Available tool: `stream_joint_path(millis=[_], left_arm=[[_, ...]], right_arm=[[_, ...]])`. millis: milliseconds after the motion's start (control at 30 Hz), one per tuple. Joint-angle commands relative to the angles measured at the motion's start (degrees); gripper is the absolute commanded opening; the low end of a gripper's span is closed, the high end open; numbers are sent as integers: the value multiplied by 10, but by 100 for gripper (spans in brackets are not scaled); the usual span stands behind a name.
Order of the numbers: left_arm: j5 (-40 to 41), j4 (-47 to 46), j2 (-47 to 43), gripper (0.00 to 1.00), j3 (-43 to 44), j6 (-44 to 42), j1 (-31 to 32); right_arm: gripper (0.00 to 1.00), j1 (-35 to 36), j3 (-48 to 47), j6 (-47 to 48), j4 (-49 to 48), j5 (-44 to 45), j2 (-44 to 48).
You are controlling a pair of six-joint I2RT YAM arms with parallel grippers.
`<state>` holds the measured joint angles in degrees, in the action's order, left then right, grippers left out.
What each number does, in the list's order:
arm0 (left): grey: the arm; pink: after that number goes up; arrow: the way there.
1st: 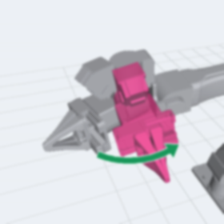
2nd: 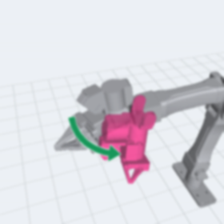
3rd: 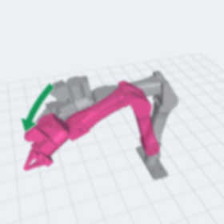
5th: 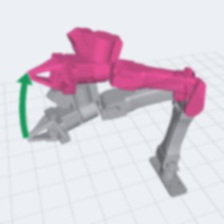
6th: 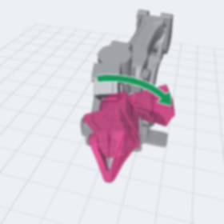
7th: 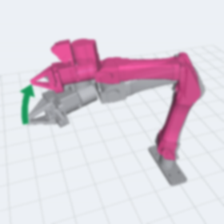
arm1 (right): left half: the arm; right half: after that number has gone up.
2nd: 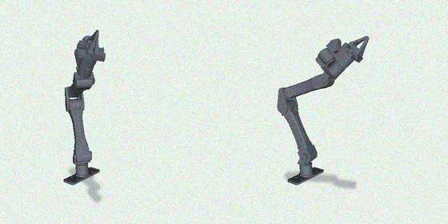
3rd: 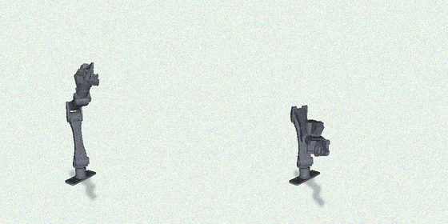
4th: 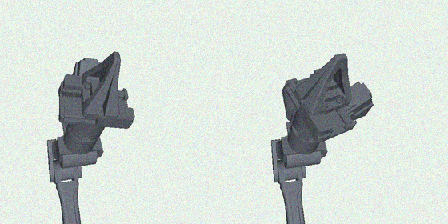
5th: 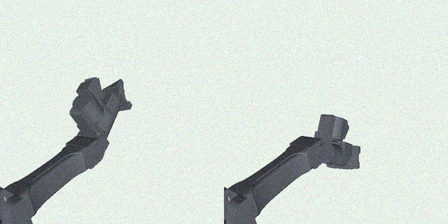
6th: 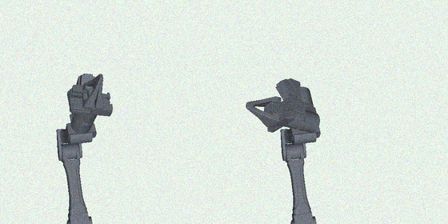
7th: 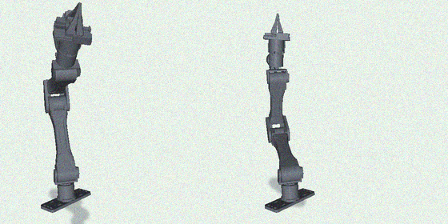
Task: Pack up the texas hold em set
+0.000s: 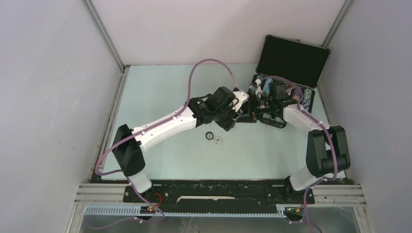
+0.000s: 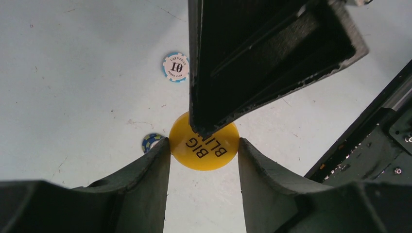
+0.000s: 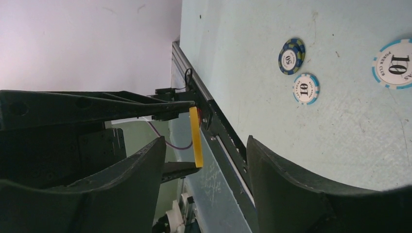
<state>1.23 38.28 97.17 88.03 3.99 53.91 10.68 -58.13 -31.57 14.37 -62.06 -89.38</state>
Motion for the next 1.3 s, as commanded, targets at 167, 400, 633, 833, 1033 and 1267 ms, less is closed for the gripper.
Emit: stream_joint_path(millis=[167,400,633,833,1033,1267], left_arm=[[-5,1,7,33,18,-11,8],[0,3,11,33,21,-14,8],[-1,5,13,32,22,-14,9],[1,6,14,32,23,-14,9],[7,7,12,39,24,-15,9],[3,8,-34,70,20,-13,10]], right_arm=[[60,17,-21,22,5,-33,-22],[50,33,-22,26,10,-24,-22],[41,50,-21,6,-3,-17,-24],[25,53,-22,0,-7,-7,-19],[0,53,-16,-4,-10,2,-11],[0,10,10,-20,-17,68,42]])
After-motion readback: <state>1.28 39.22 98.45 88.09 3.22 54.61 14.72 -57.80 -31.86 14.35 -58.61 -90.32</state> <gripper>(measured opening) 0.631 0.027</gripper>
